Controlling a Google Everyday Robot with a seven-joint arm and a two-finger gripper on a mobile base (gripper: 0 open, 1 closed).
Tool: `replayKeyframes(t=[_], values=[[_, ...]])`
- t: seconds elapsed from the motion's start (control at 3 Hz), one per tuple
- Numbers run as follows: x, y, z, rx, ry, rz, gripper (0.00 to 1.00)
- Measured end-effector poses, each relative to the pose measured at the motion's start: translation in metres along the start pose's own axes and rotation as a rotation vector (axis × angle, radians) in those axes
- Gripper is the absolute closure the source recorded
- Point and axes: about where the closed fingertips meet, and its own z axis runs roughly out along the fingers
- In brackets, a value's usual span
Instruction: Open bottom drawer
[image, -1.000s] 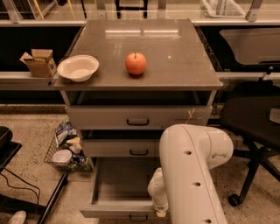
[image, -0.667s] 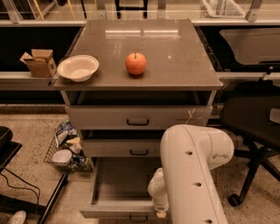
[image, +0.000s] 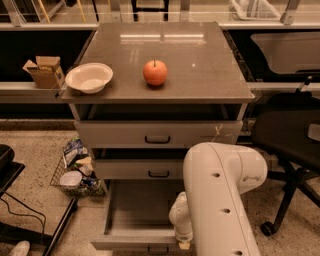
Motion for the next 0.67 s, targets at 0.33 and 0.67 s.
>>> replayKeyframes(t=[0.33, 0.67], values=[[0.0, 0.0, 0.0, 0.0, 0.0, 0.0, 0.06], [0.0, 0.0, 0.0, 0.0, 0.0, 0.0, 0.0]])
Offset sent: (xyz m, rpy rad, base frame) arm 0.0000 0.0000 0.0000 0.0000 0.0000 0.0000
